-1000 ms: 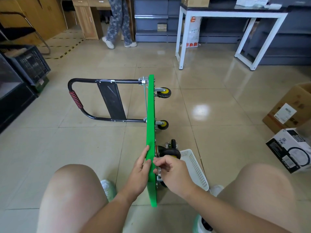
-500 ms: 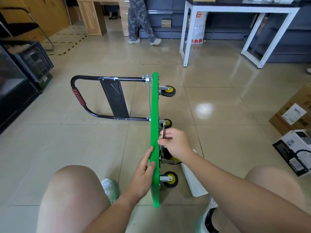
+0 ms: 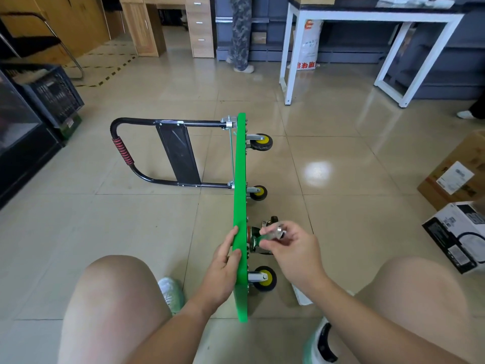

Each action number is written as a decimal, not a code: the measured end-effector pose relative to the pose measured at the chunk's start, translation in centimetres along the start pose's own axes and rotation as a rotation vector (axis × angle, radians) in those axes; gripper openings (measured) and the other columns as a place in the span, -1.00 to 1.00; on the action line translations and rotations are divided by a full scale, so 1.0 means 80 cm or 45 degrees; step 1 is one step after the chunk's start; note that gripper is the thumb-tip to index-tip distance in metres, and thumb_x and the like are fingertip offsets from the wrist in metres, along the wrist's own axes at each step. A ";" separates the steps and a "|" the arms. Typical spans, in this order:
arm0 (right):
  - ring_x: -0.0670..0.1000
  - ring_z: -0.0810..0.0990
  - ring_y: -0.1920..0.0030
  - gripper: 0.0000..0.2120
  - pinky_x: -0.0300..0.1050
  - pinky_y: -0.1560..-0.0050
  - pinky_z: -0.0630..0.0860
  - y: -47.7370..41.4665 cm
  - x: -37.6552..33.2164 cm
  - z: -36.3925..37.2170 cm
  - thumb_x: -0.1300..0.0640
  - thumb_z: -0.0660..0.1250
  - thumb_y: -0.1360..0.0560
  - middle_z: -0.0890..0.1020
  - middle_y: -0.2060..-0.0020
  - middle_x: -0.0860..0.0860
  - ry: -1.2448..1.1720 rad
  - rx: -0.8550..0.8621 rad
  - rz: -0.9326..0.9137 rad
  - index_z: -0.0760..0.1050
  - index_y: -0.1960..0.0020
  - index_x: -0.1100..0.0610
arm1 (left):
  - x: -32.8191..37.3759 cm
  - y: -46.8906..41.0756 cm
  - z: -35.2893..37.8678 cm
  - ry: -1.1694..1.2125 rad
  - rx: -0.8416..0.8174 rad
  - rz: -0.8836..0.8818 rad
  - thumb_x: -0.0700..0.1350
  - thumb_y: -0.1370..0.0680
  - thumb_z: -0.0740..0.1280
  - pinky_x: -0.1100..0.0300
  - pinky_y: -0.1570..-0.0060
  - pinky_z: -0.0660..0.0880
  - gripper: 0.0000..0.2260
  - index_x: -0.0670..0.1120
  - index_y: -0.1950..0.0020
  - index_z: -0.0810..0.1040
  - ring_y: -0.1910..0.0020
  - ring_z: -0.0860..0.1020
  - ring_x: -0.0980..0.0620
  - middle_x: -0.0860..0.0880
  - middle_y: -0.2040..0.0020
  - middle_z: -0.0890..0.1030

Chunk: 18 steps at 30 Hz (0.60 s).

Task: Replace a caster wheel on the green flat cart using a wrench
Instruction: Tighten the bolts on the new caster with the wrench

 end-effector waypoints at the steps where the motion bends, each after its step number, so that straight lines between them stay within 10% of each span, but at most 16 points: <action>1: -0.19 0.68 0.25 -0.80 -0.37 0.16 0.55 0.006 0.002 0.002 0.43 0.52 -0.38 0.74 0.21 -0.04 -0.001 -0.005 -0.014 0.64 0.09 0.20 | 0.000 0.000 0.000 0.001 0.006 0.011 0.00 -0.75 0.14 0.01 -0.56 0.30 -0.54 0.63 -0.40 0.26 -0.47 0.38 0.23 0.14 -0.54 0.36; 12: 0.07 0.73 -0.02 -0.50 0.14 -0.03 0.67 0.024 0.046 0.026 0.54 0.43 -0.41 0.73 0.06 0.02 -0.016 -0.091 -0.157 0.66 0.15 -0.10 | 0.007 0.005 0.001 0.025 -0.004 -0.005 -0.05 -0.76 0.12 0.26 -0.48 0.26 -0.58 0.48 -0.46 0.26 -0.48 0.34 0.29 0.15 -0.55 0.35; 18: 0.03 0.72 -0.07 -0.41 0.03 -0.02 0.68 0.027 0.047 0.025 0.55 0.43 -0.41 0.73 0.03 -0.04 -0.015 -0.082 -0.263 0.66 0.09 -0.20 | 0.004 0.003 0.001 0.025 0.004 -0.011 -0.03 -0.76 0.13 0.09 -0.55 0.28 -0.57 0.52 -0.44 0.26 -0.47 0.38 0.23 0.10 -0.54 0.37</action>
Point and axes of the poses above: each hand's wrist, its own y-axis away from the middle knuckle, its own z-axis out of the palm, x = y × z, the point moved 6 cm from there along -y, towards the middle knuckle
